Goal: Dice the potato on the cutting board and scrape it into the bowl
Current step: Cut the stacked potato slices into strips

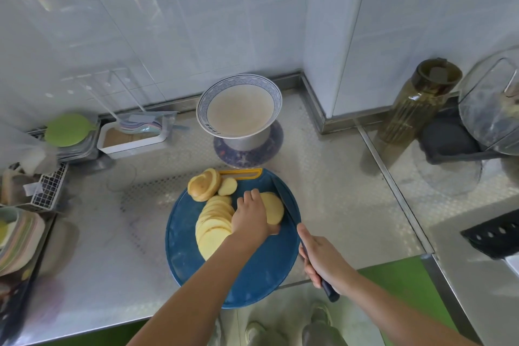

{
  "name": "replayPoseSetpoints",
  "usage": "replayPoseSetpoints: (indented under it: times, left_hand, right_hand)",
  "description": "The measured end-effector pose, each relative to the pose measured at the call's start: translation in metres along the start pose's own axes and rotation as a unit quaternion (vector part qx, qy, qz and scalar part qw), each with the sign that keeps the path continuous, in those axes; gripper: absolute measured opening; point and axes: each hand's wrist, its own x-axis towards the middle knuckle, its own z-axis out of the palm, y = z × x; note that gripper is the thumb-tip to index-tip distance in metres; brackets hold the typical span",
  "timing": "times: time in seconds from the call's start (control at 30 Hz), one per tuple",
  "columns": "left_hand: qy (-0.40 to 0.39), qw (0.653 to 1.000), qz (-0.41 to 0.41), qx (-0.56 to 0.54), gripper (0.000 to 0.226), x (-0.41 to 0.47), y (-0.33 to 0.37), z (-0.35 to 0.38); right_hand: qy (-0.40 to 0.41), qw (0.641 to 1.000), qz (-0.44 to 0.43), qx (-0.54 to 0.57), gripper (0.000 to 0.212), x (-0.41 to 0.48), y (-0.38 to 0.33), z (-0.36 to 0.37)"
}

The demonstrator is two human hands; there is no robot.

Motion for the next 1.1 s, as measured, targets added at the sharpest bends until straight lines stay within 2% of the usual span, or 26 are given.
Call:
replayPoseSetpoints:
  times: [0.27, 0.4, 0.47, 0.6, 0.63, 0.7, 0.73, 0.8, 0.87, 0.93, 1.0, 1.1]
  left_hand:
    - [-0.011, 1.000, 0.000, 0.001, 0.096, 0.007, 0.003, -0.003]
    - [-0.030, 0.999, 0.012, -0.031, 0.105, 0.007, -0.005, -0.003]
    - [-0.027, 0.998, 0.016, -0.059, 0.103, 0.004, -0.008, -0.006]
    - [-0.042, 0.990, -0.016, -0.134, 0.083, 0.005, -0.017, -0.024]
    - [-0.033, 0.989, -0.025, -0.144, 0.072, 0.007, -0.020, -0.030]
    - [0.014, 0.985, -0.037, -0.166, 0.033, 0.008, -0.026, -0.042]
    - [0.033, 0.983, -0.038, -0.177, 0.022, 0.008, -0.027, -0.047]
    - [0.035, 0.987, -0.012, -0.156, 0.024, 0.009, -0.031, -0.053]
    - [0.008, 0.973, 0.006, -0.232, 0.027, 0.011, -0.032, -0.052]
    - [-0.038, 0.968, 0.003, -0.247, 0.009, 0.013, -0.030, -0.049]
    - [-0.053, 0.971, 0.004, -0.231, 0.028, 0.016, -0.031, -0.034]
    - [0.004, 0.981, -0.004, -0.191, 0.063, 0.013, -0.026, -0.024]
  right_hand:
    - [-0.007, 1.000, -0.001, -0.015, 0.059, 0.003, -0.004, -0.005]
    - [-0.007, 1.000, 0.000, -0.023, 0.060, 0.004, -0.003, -0.007]
    - [-0.007, 1.000, 0.001, -0.022, 0.060, 0.004, -0.004, -0.008]
    - [-0.004, 1.000, 0.007, -0.017, 0.061, 0.005, -0.004, -0.009]
    - [-0.005, 1.000, 0.007, -0.018, 0.061, 0.005, -0.004, -0.009]
    - [-0.007, 1.000, 0.004, -0.020, 0.061, 0.004, -0.005, -0.009]
    - [-0.006, 1.000, 0.005, -0.018, 0.061, 0.004, -0.004, -0.009]
    - [-0.004, 1.000, 0.007, -0.010, 0.061, 0.004, -0.004, -0.009]
    - [-0.003, 1.000, 0.008, -0.010, 0.061, 0.003, -0.003, -0.011]
    - [-0.001, 1.000, 0.006, -0.012, 0.061, 0.003, -0.002, -0.012]
    - [0.001, 1.000, 0.004, -0.014, 0.062, 0.003, -0.001, -0.012]
    - [0.001, 1.000, 0.003, -0.010, 0.061, 0.003, -0.001, -0.012]
